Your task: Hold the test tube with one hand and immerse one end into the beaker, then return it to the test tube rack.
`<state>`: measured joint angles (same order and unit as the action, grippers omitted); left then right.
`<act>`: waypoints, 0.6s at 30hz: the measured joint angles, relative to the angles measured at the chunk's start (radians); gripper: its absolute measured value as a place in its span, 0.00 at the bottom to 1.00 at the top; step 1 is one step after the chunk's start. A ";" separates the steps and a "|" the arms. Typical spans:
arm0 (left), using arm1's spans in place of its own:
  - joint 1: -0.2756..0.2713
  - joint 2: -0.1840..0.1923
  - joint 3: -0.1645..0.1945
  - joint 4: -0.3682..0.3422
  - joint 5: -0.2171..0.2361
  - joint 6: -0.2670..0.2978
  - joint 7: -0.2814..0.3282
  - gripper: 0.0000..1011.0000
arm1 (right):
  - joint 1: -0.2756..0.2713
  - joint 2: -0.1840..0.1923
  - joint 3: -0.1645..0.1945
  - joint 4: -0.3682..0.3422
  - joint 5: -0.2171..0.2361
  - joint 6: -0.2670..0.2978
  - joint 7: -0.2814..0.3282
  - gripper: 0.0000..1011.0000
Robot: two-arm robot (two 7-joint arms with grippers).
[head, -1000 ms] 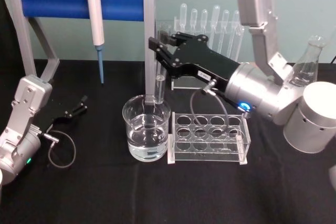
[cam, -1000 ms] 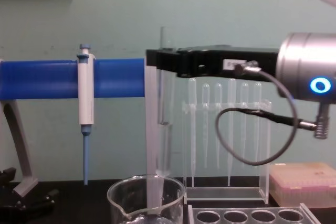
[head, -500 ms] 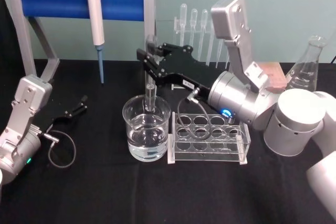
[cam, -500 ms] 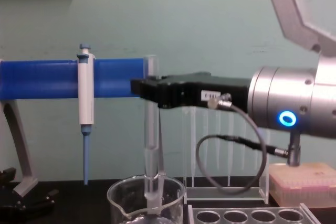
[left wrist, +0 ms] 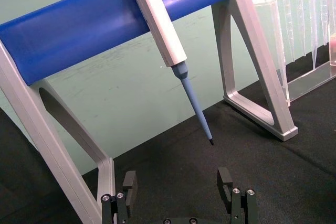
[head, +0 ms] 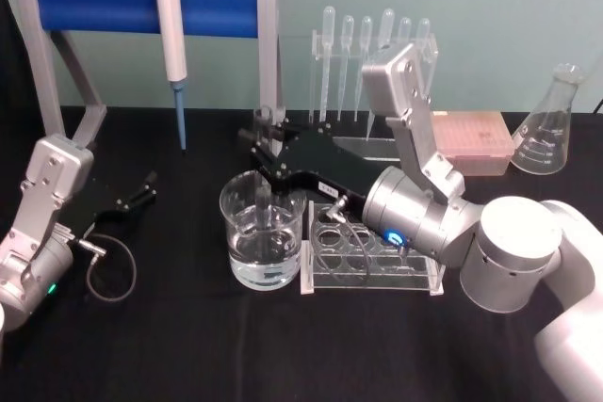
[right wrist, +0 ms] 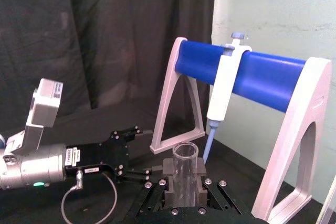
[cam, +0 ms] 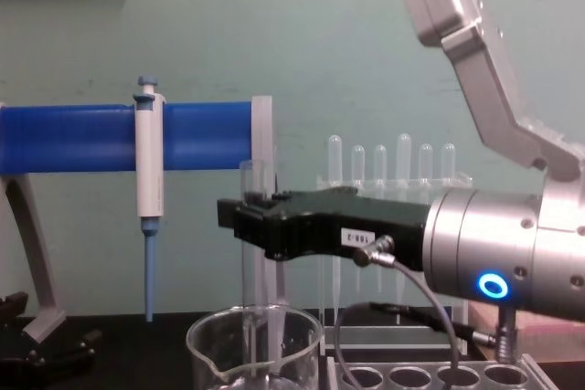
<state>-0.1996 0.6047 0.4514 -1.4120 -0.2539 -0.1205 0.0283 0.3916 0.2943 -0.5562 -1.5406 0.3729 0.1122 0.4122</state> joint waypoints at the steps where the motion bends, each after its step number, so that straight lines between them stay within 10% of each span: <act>1: 0.000 0.000 0.000 0.000 0.000 0.000 0.000 0.99 | -0.003 -0.001 -0.001 0.003 -0.003 -0.003 0.002 0.22; 18: 0.000 0.000 0.000 0.000 0.000 0.000 0.000 0.99 | -0.046 -0.006 0.008 0.016 -0.024 -0.024 0.007 0.22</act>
<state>-0.1996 0.6047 0.4514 -1.4120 -0.2538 -0.1205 0.0283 0.3460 0.2880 -0.5485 -1.5251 0.3488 0.0886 0.4194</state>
